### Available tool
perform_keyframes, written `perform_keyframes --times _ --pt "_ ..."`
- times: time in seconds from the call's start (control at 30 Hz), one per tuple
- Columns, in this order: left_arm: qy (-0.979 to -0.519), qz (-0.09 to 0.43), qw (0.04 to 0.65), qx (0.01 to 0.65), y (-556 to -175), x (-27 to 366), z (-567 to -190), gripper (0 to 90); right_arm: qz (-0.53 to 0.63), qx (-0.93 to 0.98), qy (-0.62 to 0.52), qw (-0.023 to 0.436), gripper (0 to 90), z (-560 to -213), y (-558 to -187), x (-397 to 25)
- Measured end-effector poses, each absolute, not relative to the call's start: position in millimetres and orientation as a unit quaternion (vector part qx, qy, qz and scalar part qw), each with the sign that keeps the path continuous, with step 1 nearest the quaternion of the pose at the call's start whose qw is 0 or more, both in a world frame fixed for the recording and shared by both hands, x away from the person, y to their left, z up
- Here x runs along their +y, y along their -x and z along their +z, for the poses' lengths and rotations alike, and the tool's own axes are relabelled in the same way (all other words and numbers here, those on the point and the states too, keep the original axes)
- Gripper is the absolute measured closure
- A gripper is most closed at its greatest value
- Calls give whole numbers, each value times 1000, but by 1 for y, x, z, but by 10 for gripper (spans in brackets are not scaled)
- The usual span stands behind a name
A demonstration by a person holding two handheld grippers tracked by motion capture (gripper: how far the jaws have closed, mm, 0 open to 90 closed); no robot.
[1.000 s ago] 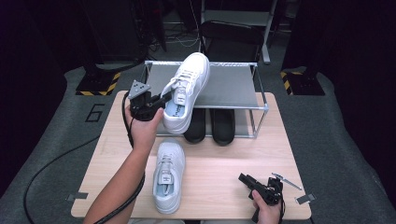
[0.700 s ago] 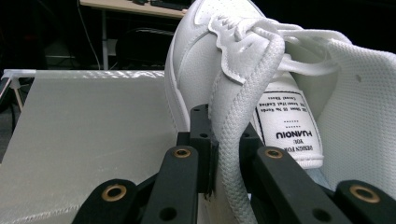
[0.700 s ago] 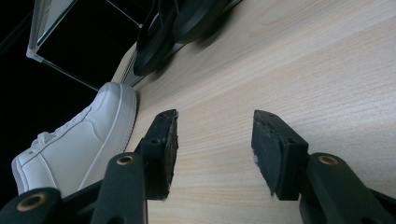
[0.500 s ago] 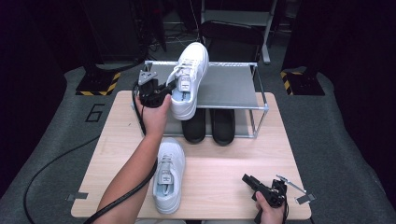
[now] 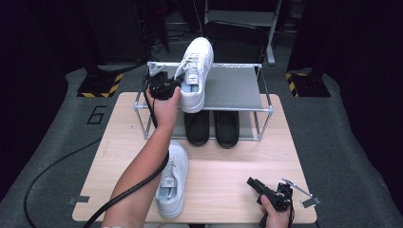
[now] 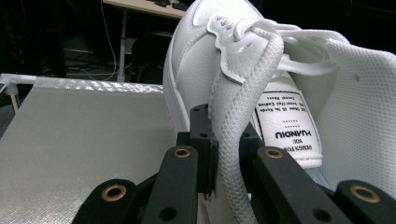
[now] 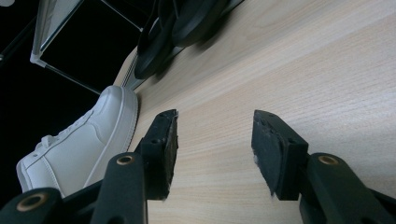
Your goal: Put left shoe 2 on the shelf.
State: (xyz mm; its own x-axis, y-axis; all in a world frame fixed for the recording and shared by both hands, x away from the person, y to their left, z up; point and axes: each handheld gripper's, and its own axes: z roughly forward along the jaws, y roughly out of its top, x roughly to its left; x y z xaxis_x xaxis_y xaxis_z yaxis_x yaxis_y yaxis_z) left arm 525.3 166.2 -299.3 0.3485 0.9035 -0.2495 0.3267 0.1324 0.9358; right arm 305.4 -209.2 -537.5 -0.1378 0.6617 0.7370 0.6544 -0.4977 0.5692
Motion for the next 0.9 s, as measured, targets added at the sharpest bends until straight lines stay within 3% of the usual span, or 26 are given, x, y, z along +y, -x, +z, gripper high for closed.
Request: perform_keyframes --times 0.9 --pt "-630 242 502 541 -566 155 -305 822 568 498 -655 1 508 -538 -304 -211"
